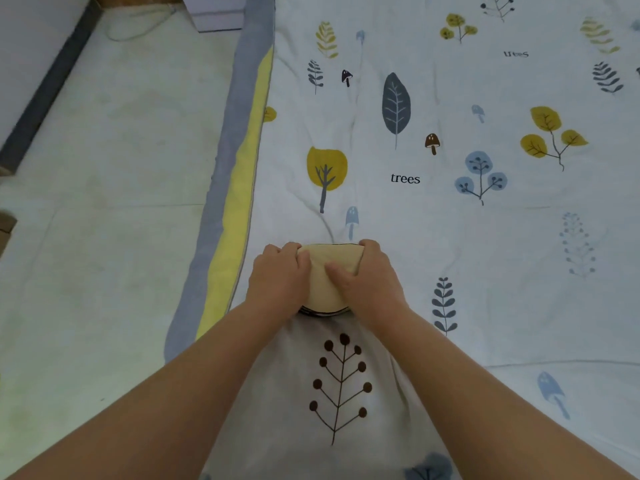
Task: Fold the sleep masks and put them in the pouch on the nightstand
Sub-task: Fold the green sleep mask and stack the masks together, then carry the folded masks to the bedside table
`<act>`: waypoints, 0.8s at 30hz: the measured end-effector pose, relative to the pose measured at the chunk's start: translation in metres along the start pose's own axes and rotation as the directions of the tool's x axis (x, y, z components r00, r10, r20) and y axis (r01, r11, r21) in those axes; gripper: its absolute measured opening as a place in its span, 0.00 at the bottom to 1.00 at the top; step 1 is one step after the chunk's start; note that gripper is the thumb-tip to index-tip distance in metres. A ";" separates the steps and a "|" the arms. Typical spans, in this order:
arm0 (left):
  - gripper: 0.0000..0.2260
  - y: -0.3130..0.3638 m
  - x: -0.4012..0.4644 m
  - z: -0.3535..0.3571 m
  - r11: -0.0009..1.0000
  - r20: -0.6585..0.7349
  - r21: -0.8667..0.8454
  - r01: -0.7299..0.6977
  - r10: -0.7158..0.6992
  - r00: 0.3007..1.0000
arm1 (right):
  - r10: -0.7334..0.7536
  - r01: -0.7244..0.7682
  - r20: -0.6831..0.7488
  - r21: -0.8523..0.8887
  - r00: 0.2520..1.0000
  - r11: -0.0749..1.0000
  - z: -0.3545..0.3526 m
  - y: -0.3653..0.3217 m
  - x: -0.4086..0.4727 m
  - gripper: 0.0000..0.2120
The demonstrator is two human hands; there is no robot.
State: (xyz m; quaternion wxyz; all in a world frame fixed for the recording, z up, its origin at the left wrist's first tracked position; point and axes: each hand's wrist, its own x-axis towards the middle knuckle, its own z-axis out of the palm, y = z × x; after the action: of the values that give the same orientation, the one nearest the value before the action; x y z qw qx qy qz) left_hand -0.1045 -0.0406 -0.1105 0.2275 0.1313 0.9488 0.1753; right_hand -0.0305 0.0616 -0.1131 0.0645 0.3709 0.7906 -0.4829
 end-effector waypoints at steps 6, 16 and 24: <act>0.20 -0.003 0.002 -0.003 0.998 0.166 -0.026 -0.049 0.053 0.985 | 0.085 -0.091 0.065 0.080 0.994 0.993 0.001 0.000 0.007 0.30; 0.15 0.013 -0.025 -0.044 0.986 0.264 -0.095 -0.139 0.160 0.951 | 0.050 -0.050 0.038 0.013 0.998 0.999 -0.025 -0.024 -0.027 0.16; 0.15 0.035 -0.080 -0.111 0.972 0.207 -0.066 -0.225 0.234 0.950 | -0.010 0.012 0.014 -0.148 1.000 0.989 -0.071 -0.088 -0.093 0.12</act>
State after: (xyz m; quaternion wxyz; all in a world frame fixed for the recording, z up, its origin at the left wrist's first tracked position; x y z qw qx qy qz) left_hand -0.0826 -0.0658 0.0270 0.3087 0.2542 0.8933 0.2049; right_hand -0.0027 0.0479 0.0298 0.0947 0.3577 0.8259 -0.4255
